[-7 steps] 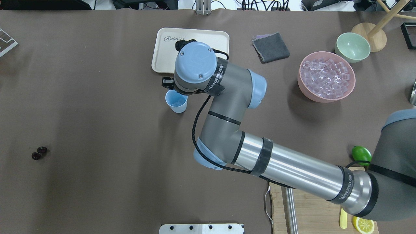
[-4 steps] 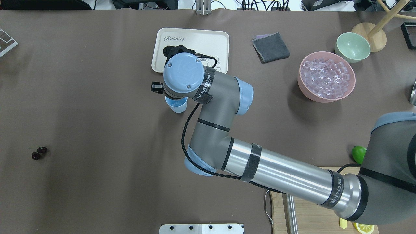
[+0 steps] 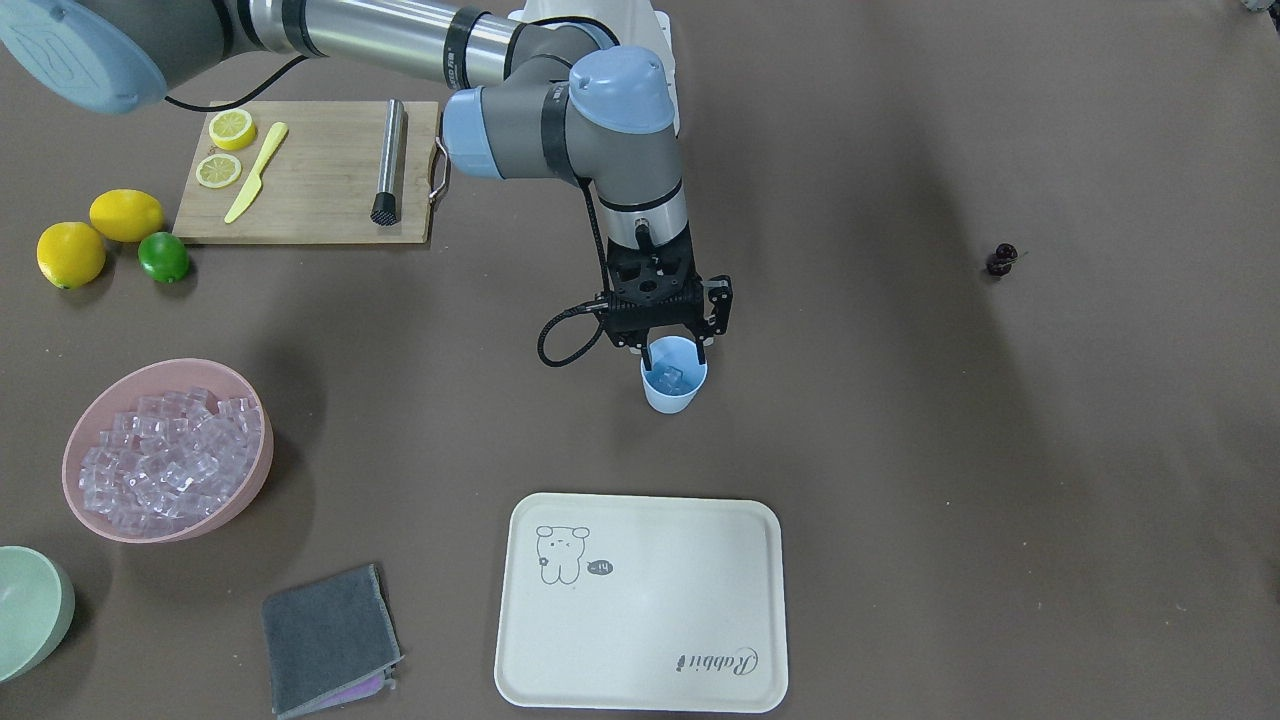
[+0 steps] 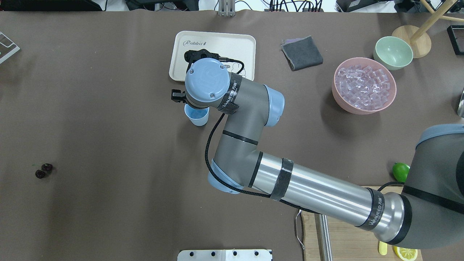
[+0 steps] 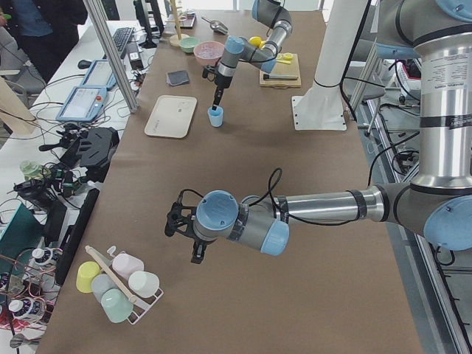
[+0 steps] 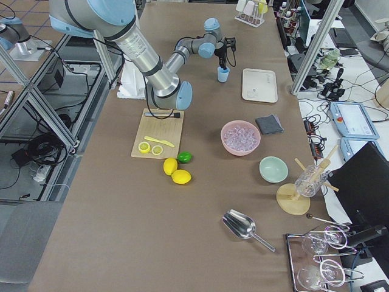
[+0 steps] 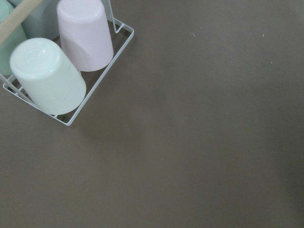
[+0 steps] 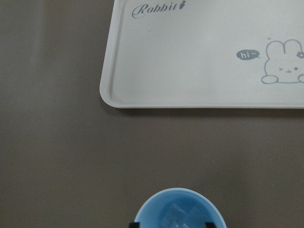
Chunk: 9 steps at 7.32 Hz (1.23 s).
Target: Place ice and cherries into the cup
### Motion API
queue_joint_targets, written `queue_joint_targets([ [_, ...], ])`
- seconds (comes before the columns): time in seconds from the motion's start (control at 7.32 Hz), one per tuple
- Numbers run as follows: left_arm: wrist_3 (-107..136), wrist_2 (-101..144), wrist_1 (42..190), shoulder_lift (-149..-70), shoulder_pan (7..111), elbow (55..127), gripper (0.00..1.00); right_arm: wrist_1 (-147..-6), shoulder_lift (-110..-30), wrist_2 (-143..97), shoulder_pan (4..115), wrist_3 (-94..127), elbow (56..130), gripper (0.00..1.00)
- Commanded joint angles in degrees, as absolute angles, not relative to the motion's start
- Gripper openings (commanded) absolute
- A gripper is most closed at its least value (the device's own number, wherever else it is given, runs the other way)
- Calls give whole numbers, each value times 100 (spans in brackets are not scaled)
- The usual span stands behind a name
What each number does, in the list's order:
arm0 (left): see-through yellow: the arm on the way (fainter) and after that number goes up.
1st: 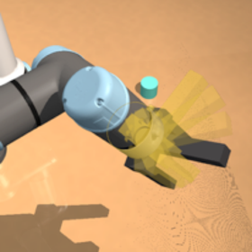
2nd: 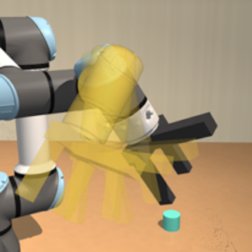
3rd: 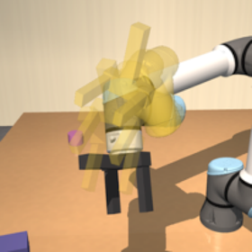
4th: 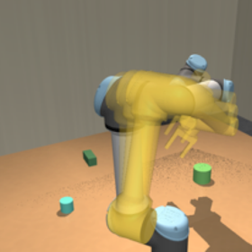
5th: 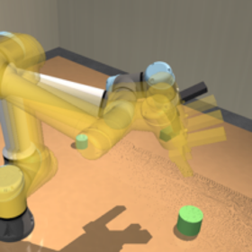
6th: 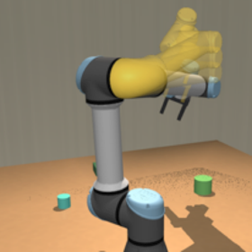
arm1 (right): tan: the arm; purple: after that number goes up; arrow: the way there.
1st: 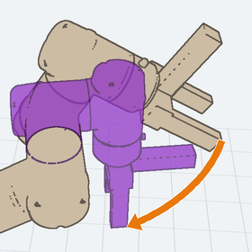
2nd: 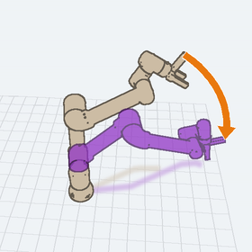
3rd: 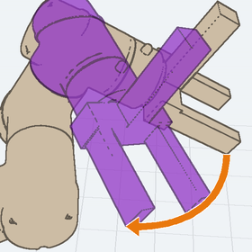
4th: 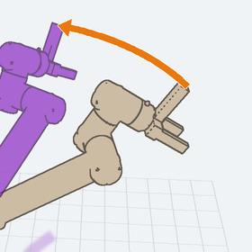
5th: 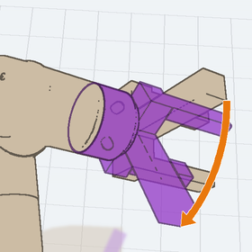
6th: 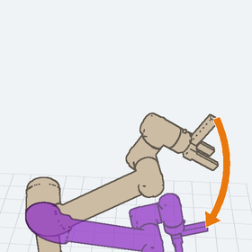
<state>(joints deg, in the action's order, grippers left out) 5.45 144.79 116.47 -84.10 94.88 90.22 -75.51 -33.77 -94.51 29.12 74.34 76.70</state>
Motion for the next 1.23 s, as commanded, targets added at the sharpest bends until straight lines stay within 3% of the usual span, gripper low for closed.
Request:
queue_joint_targets([
  [0.0,554,14441,11611,-8367,9483,9026,98,-8878,-3723,-9893,3311,7035,8554,98],
  [0.14,562,14406,11610,-8350,9483,9018,98,-9216,-4553,-10332,3818,6196,9639,98],
  [0.41,554,14405,11636,-8350,9483,8878,98,-9308,-6381,-11841,5170,4186,10579,98],
  [0.55,545,14405,11628,-8324,9501,8886,98,-9290,-7138,-12065,5638,3044,10843,98],
  [1.09,659,14073,11593,-8236,9501,8754,98,-9246,-8205,-12936,7404,242,10766,98],
])
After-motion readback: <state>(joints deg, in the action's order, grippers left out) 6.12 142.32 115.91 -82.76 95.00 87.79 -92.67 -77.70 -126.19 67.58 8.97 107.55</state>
